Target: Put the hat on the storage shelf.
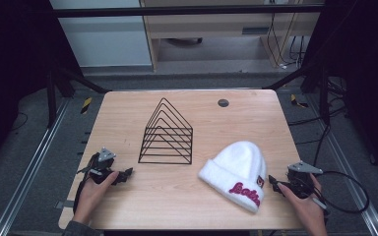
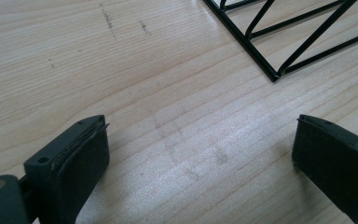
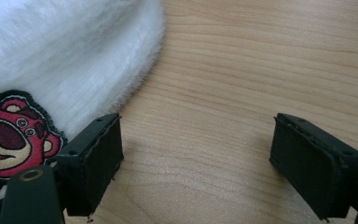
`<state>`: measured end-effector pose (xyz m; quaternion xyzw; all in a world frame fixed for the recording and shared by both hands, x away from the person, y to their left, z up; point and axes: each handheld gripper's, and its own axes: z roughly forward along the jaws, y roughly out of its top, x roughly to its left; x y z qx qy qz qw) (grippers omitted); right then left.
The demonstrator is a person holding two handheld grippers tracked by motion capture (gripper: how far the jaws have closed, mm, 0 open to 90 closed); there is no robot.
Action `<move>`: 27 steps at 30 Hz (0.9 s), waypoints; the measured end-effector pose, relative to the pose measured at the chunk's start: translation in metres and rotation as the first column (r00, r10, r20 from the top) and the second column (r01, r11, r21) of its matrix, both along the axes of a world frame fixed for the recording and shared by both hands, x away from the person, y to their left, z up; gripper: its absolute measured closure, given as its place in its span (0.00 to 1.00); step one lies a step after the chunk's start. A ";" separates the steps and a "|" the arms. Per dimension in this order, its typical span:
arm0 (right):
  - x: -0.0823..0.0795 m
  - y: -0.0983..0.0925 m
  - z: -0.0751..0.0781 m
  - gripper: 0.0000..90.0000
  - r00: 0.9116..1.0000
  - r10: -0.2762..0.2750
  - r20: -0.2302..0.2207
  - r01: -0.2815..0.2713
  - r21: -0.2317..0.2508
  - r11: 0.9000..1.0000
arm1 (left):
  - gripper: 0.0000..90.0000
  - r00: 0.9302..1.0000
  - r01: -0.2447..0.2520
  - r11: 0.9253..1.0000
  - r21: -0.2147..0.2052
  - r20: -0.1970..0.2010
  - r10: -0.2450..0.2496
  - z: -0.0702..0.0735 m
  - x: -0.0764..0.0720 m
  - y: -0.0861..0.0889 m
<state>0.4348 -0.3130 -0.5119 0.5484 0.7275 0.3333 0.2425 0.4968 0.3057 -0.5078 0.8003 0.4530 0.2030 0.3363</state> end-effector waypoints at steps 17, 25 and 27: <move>0.033 0.008 0.049 0.39 0.999 0.039 -0.036 -0.042 -0.083 0.996 | 0.03 1.000 -0.003 1.000 0.000 0.000 0.003 0.000 0.000 0.000; 0.062 0.037 0.071 0.44 0.987 0.139 -0.081 -0.148 -0.113 0.983 | 0.03 1.000 -0.003 1.000 0.000 0.000 0.003 0.000 0.000 0.000; 0.071 0.043 0.071 0.44 0.983 0.152 -0.104 -0.163 -0.107 0.981 | 0.03 1.000 -0.003 1.000 -0.001 0.000 0.003 0.000 0.000 0.000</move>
